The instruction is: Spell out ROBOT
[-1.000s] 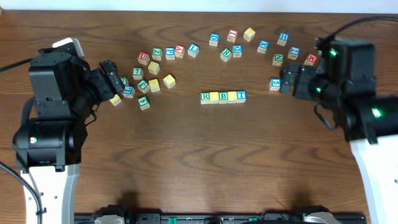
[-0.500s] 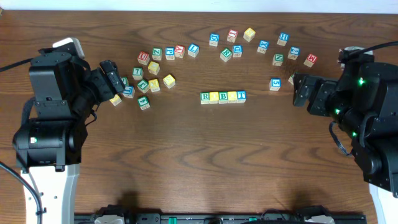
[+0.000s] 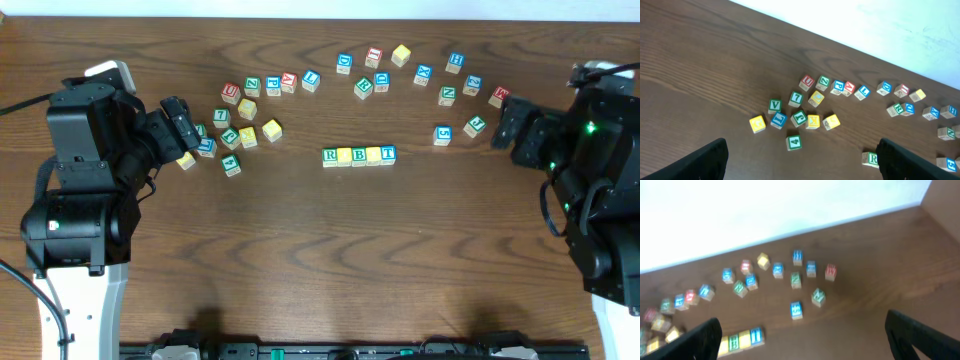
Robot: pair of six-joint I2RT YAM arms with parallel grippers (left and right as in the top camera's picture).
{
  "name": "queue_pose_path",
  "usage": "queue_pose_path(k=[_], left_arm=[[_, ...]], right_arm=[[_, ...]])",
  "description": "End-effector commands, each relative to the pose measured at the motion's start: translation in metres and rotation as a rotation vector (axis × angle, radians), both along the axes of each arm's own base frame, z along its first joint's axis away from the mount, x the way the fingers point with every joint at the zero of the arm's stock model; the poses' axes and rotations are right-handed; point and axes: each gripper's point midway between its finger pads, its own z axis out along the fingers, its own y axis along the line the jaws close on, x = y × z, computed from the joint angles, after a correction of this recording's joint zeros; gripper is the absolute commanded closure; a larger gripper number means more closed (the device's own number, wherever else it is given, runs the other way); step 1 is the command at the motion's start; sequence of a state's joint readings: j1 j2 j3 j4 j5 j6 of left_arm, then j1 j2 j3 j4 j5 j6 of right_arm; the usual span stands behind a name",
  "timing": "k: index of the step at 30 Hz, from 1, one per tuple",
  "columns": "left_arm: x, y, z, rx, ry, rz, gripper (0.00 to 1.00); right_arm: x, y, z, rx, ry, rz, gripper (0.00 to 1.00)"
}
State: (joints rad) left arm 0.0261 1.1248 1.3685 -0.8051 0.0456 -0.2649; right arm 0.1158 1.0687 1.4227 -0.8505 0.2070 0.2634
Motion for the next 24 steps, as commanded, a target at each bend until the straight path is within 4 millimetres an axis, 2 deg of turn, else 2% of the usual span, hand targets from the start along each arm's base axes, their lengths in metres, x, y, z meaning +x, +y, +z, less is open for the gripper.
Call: queue_pose_path(k=[1,5,9,13,18,21,22,24], left_arm=[[0.000,0.003,0.007,0.006,-0.015,0.014,0.07],[0.000,0.003,0.007,0.006,-0.015,0.014,0.07],[0.000,0.003,0.007,0.006,-0.015,0.013,0.07],[0.000,0.003,0.007,0.006,-0.015,0.013,0.07],[0.000,0.003,0.007,0.006,-0.015,0.014,0.07],[0.000,0.003,0.007,0.006,-0.015,0.013,0.07],[0.000,0.003,0.007,0.006,-0.015,0.014,0.07],[0.000,0.003,0.007,0.006,-0.015,0.014,0.07]], right_arm=[[-0.004,-0.002,-0.008,-0.052,-0.040,0.032,0.01],[-0.017,0.002,-0.007,-0.056,-0.158,0.075,0.01],[-0.037,-0.005,-0.020,-0.054,-0.265,0.056,0.01],[-0.056,0.001,-0.052,-0.027,-0.355,0.107,0.01],[-0.068,0.006,-0.091,-0.021,-0.498,0.136,0.01],[-0.072,0.006,-0.118,-0.022,-0.521,0.136,0.01],[-0.074,0.006,-0.133,-0.021,-0.519,0.137,0.01],[-0.076,0.007,-0.147,-0.019,-0.517,0.143,0.01]])
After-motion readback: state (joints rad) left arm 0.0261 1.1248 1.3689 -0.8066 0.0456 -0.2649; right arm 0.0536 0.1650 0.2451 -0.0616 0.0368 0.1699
